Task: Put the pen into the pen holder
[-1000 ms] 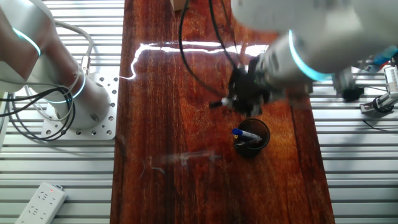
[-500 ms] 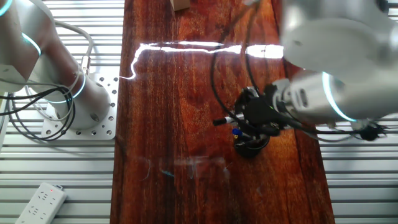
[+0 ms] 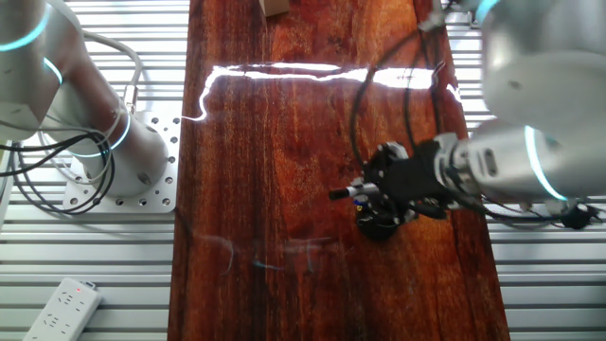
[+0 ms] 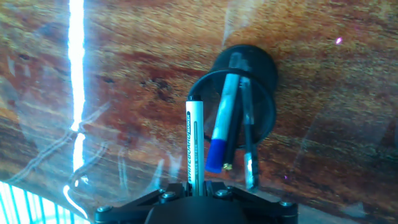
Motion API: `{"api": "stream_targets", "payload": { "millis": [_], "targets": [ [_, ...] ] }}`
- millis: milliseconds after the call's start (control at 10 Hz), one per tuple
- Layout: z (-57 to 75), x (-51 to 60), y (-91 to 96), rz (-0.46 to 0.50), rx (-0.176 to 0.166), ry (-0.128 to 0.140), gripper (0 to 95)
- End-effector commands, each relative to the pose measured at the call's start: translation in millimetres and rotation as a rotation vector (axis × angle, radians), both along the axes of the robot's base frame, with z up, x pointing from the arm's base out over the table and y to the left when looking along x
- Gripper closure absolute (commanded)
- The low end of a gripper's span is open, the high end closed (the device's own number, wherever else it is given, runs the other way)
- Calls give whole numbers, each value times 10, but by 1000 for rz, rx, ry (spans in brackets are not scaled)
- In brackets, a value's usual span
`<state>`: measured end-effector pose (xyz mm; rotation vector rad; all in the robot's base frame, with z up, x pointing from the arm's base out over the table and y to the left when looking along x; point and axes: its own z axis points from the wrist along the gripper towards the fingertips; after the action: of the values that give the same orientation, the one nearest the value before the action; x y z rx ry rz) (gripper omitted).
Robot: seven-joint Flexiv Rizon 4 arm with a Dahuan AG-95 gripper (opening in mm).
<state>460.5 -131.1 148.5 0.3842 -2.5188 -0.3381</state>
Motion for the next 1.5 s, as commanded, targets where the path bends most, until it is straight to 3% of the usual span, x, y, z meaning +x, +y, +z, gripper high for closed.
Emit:
{"api": "stream_targets", "payload": {
  "millis": [100, 600, 700, 800, 900, 1000, 1100, 1200, 1300, 1400, 1500],
  "targets": [
    [-80, 27, -109, 17, 6, 20, 950],
    [-285, 122, -138, 21, 15, 7, 950],
    [-306, 162, -132, 16, 10, -4, 950],
    [-299, 200, -137, 34, 26, -55, 950],
    [-288, 234, -140, 41, 30, -69, 570],
    [-272, 269, -145, 46, 29, -84, 570],
    [-257, 293, -147, 51, 32, -94, 380],
    [-245, 312, -149, 55, 36, -104, 380],
    [-208, 336, -151, 53, 30, -103, 190],
    [-153, 360, -152, 56, 21, -105, 190],
    [-80, 397, -151, 56, -6, -108, 380]
  ]
}}
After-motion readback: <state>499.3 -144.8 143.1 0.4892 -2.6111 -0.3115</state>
